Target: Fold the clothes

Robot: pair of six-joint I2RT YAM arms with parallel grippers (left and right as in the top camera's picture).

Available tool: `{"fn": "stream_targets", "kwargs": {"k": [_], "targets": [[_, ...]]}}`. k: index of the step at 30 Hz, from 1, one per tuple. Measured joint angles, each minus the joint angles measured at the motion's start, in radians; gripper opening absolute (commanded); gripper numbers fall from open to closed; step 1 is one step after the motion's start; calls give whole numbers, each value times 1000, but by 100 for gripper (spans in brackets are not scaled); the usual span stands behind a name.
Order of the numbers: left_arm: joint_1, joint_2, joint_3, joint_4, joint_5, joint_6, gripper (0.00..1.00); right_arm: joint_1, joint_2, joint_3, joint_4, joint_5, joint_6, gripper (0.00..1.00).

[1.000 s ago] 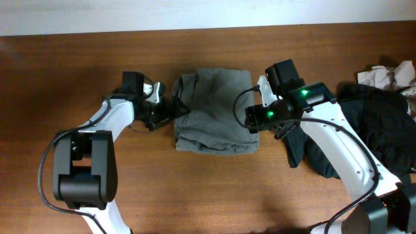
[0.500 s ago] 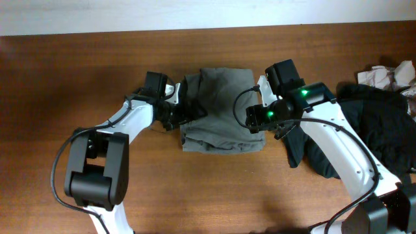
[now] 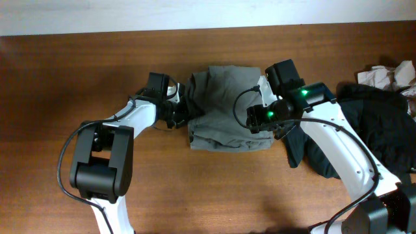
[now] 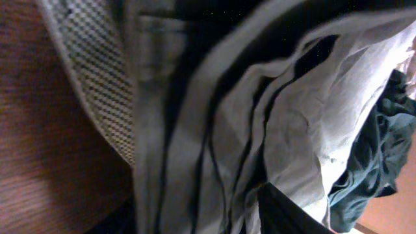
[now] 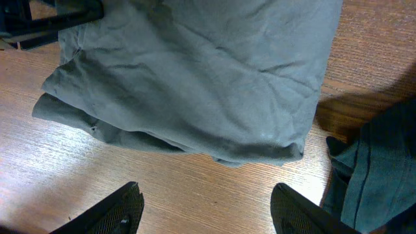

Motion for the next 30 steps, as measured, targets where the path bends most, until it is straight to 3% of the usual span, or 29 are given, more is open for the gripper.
{"fn": "stream_targets", "kwargs": {"k": [3,4,5,7,8,11,12,13,15,16,22,30], "targets": [[0,3,-2,5,3,-30,45,0,0,0,-5,0,0,68],[0,5,-2,8,4,-35,58,0,0,0,-5,0,0,68],[0,6,-2,13,7,-45,77,0,0,0,-5,0,-1,68],[0,5,0,29,35,-71,96,0,0,0,-5,0,-1,68],[0,2,5,32,55,-85,99,0,0,0,-5,0,0,68],[-4,-3,14,40,76,-119,99,0,0,0,-5,-1,0,69],[-3,-3,14,41,80,-124,99,0,0,0,-1,-1,0,64],[-3,-3,14,42,82,-128,99,0,0,0,5,-1,0,52],[-3,-3,14,42,82,-133,99,0,0,0,39,-5,0,14],[-3,-3,14,42,82,-135,99,0,0,0,56,-5,-1,4],[-3,-3,14,42,82,-140,99,0,27,0,183,-5,33,4],[-3,-3,14,42,82,-141,99,0,224,0,306,-17,116,3]]}}
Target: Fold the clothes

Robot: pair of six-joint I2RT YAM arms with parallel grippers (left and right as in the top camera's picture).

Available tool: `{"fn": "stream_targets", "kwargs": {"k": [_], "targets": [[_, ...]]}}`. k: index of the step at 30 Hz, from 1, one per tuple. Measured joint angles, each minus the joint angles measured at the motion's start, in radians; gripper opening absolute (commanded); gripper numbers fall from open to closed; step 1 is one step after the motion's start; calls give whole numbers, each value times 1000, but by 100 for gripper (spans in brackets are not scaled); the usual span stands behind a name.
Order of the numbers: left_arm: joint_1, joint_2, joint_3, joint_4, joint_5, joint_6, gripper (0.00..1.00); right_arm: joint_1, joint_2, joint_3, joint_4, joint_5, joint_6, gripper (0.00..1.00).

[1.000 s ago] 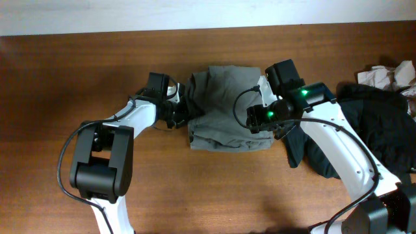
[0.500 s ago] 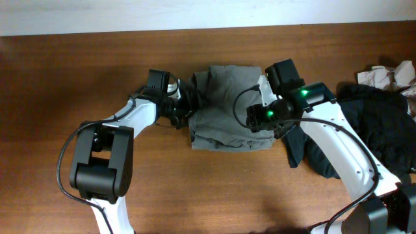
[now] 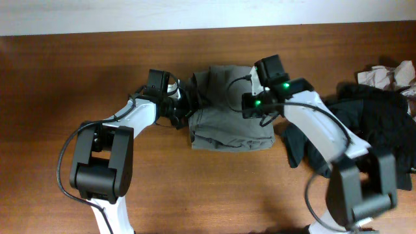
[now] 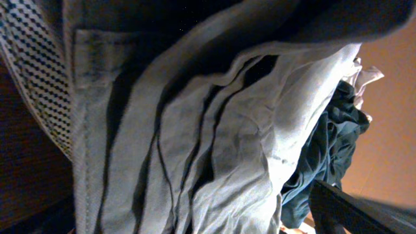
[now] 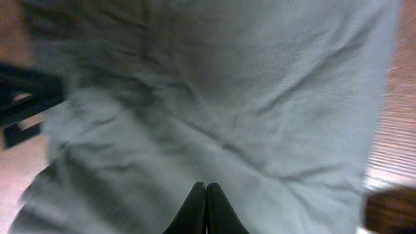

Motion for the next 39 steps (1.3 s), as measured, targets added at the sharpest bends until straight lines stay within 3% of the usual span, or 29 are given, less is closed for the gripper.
{"fn": "stream_targets", "kwargs": {"k": [7,20,26,29,37,39], "targets": [[0,0,5,-44,4,59,99,0,129,0,66,-47,113,4],[43,-3,11,-152,45,182,99,0,213,0,88,-79,246,4],[45,6,2,-81,75,220,99,-2,217,0,89,-91,257,4],[45,29,2,-21,116,230,93,-2,217,0,88,-98,257,4],[64,126,5,113,341,258,89,-2,218,0,87,-108,257,4],[67,142,5,135,378,261,84,-2,218,0,87,-109,257,4]]}}
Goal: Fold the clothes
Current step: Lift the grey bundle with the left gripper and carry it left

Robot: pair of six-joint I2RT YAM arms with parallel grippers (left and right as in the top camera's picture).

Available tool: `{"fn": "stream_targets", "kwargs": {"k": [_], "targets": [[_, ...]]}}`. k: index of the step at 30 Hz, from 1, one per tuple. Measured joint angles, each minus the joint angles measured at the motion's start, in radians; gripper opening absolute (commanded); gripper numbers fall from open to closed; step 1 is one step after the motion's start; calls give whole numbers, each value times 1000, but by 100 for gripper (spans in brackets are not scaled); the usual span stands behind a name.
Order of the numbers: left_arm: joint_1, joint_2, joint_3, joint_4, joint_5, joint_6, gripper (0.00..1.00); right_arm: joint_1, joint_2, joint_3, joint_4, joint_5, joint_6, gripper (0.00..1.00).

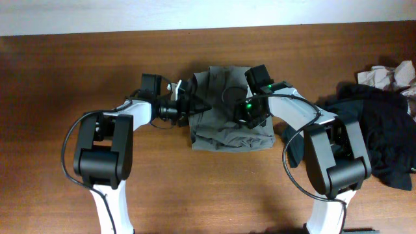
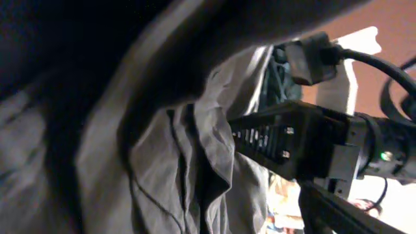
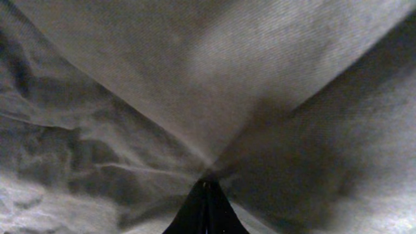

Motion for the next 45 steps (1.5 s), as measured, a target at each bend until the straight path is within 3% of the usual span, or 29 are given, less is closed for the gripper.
{"fn": "stream_targets", "kwargs": {"k": [3,7,12,14,17,18,28,39,45], "targets": [[-3,13,0,19,24,5,80,0,0,0,0,-3,0,4],[-13,24,-4,32,18,9,62,0,0,0,0,-6,1,4],[-26,30,-6,34,-5,9,48,0,0,0,0,-13,0,4],[-30,30,-10,34,-16,8,37,0,0,0,-1,-15,0,4],[-35,40,-13,43,-38,10,3,0,0,0,-5,-18,1,4],[-36,43,-15,51,-42,9,0,0,0,0,-7,-19,0,4],[-36,43,-24,90,-24,36,0,0,-29,0,-89,19,-88,4],[-40,-204,-51,208,-40,75,1,-32,-481,-2,-219,142,-164,4],[-29,-297,-51,270,-69,11,1,-64,-555,-2,-259,159,-166,4]]}}
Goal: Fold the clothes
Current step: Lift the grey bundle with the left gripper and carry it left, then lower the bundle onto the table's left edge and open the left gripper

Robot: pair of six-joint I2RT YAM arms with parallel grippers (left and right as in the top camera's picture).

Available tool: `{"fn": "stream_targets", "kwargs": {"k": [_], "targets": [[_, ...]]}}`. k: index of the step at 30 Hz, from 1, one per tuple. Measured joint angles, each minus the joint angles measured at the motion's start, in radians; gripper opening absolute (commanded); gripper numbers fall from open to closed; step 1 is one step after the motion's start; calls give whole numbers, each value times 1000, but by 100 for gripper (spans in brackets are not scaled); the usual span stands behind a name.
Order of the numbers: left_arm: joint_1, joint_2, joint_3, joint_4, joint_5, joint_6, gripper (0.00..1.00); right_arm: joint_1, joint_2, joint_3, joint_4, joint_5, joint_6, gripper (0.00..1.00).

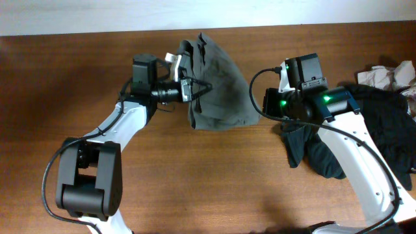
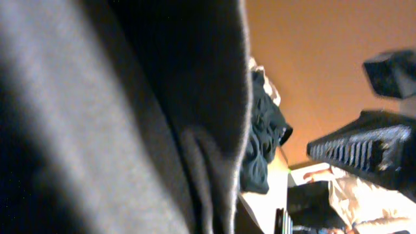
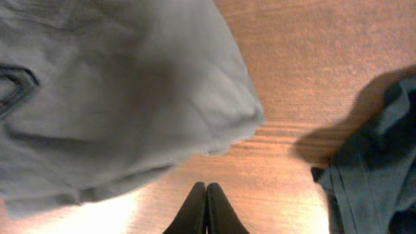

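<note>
A grey garment point(image 1: 221, 91) hangs bunched at the back middle of the table, its left edge lifted. My left gripper point(image 1: 187, 79) grips that edge; in the left wrist view the grey cloth point(image 2: 117, 117) fills the frame and hides the fingers. My right gripper point(image 1: 259, 110) sits just right of the garment, low over the wood. In the right wrist view its fingertips point(image 3: 207, 195) are pressed together with nothing between them, and the garment point(image 3: 117, 97) lies ahead to the left.
A heap of dark clothes point(image 1: 364, 130) lies at the right side of the brown table point(image 1: 195, 182), close to my right arm. Crumpled white material point(image 1: 390, 75) sits at the far right back. The dark cloth point(image 3: 377, 169) shows beside the right fingers.
The left gripper has risen toward the back with the garment's left edge, so the cloth stands bunched and raised. My right gripper, then pressed on the garment's middle, is now off it to the right.
The garment lay folded flat with the left gripper at its left edge and the right gripper open over its front right. The right gripper was then shut above the cloth, later pressed into its middle. Now it is clear and the left holds the garment up.
</note>
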Motion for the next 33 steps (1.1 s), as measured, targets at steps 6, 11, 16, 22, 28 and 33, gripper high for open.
{"fn": "stream_targets", "kwargs": {"k": [6,11,16,22,28,33], "targets": [[65,-25,0,60,-45,-83,1,-1,1,0,-28,1,-2,4],[222,-140,0,25,-100,-106,1,-1,1,0,-39,3,-23,4],[425,-291,0,-67,-174,-115,1,-1,1,0,-41,4,-27,4],[614,-343,0,-98,-216,-115,1,-1,1,0,-41,4,-29,4],[726,-299,-6,-148,-275,-101,0,-1,1,0,-42,4,-29,4],[786,-225,-27,-147,-315,-52,0,-1,1,0,-56,4,-30,4]]}}
